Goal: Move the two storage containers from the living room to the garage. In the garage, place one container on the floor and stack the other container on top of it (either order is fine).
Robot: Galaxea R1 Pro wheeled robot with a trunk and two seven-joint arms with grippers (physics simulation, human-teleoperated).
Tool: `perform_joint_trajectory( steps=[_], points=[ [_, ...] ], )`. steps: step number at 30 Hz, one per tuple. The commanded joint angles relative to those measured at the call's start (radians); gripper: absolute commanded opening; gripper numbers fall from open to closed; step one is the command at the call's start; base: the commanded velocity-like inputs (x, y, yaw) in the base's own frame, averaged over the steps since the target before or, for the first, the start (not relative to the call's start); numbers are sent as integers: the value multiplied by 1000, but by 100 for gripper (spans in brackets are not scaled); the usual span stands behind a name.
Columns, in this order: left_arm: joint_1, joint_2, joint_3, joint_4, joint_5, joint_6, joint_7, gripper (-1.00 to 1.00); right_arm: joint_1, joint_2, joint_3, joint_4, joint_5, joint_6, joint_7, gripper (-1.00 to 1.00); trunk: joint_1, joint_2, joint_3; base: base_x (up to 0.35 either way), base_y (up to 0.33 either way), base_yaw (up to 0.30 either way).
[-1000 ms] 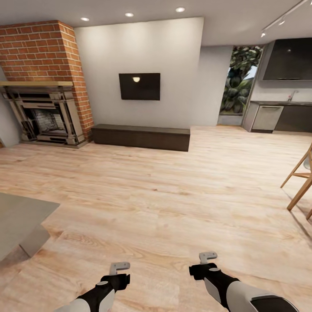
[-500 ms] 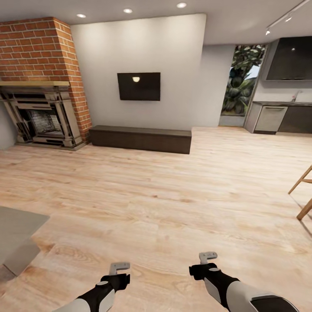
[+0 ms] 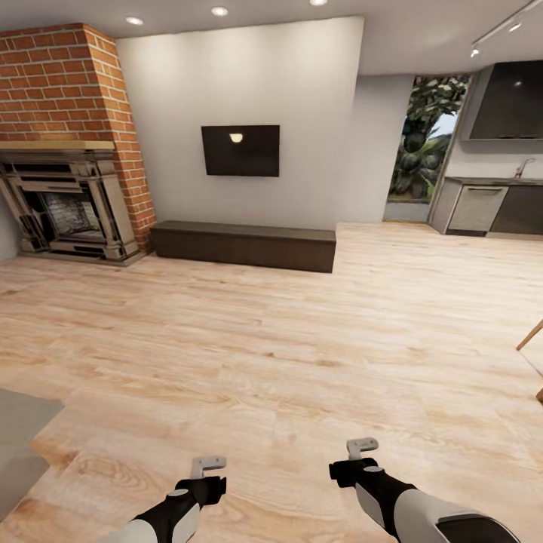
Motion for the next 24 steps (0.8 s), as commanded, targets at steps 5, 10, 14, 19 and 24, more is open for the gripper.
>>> perform_joint_trajectory(
  steps=[5,10,14,19,24],
  points=[
    [-1,0,5,1,1,-4,2,100,-1,0,7,2,2,-3,-4,100,1,0,-1,345,0,0],
    [-1,0,5,1,1,-4,2,100,-1,0,7,2,2,-3,-4,100,1,0,-1,345,0,0],
    [0,0,5,1,1,-4,2,100,-1,0,7,2,2,-3,-4,100,1,0,-1,345,0,0],
    [0,0,5,1,1,-4,2,100,-1,0,7,2,2,-2,-4,100,1,0,-1,345,0,0],
    [0,0,5,1,1,-4,2,100,-1,0,7,2,3,-2,-4,100,1,0,-1,345,0,0]
  ],
)
